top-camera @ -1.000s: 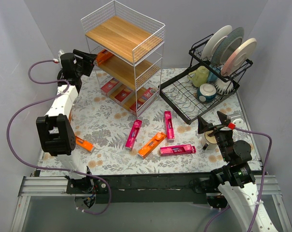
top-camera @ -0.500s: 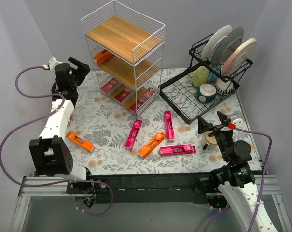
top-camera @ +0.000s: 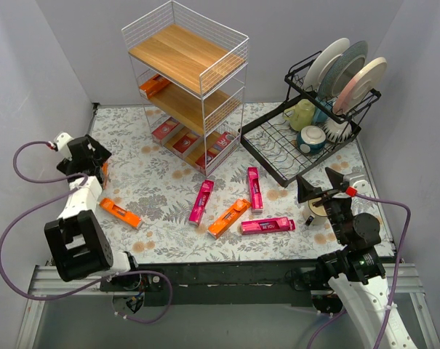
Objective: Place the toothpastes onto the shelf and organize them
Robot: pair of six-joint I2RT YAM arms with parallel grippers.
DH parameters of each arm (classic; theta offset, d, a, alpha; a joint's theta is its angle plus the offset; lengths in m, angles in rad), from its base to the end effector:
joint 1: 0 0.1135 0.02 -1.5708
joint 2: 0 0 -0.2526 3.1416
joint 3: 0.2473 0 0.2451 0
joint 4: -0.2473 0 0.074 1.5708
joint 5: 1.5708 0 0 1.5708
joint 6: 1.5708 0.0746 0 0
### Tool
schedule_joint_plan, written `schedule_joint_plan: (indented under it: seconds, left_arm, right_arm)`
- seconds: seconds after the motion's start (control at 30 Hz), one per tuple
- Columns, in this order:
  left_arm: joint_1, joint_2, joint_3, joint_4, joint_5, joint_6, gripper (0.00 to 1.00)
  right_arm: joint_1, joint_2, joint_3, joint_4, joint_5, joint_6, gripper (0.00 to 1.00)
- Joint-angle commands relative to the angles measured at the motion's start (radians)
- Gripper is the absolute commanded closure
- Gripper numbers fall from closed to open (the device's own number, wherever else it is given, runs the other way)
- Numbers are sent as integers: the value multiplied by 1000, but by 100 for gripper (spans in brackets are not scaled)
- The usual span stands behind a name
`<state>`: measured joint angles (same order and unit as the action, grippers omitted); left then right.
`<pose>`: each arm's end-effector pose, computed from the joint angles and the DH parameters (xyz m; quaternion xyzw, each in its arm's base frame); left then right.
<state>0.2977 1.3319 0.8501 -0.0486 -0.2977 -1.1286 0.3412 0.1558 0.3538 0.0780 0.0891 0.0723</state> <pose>0.3033 0.1159 0.2285 -0.6171 0.6008 -0.0807 0.5017 0.1288 0.0387 0.2987 -0.0456 0.6018 0.1373 0.7854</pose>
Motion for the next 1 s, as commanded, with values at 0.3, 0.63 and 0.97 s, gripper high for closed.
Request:
schedule_joint_plan:
  seconds: [0.3,0.63,0.97]
  left_arm:
    - [66,286,44,90,-21,188,2]
    - [64,466,142,27,78,236,9]
    - [-92,523,170,-51,25,273,45]
  right_arm:
    - [10,11,11,69,-26,29,1]
    - [13,45,25,55,-17,4,1]
    - [13,57,27,55,-14,-3,1]
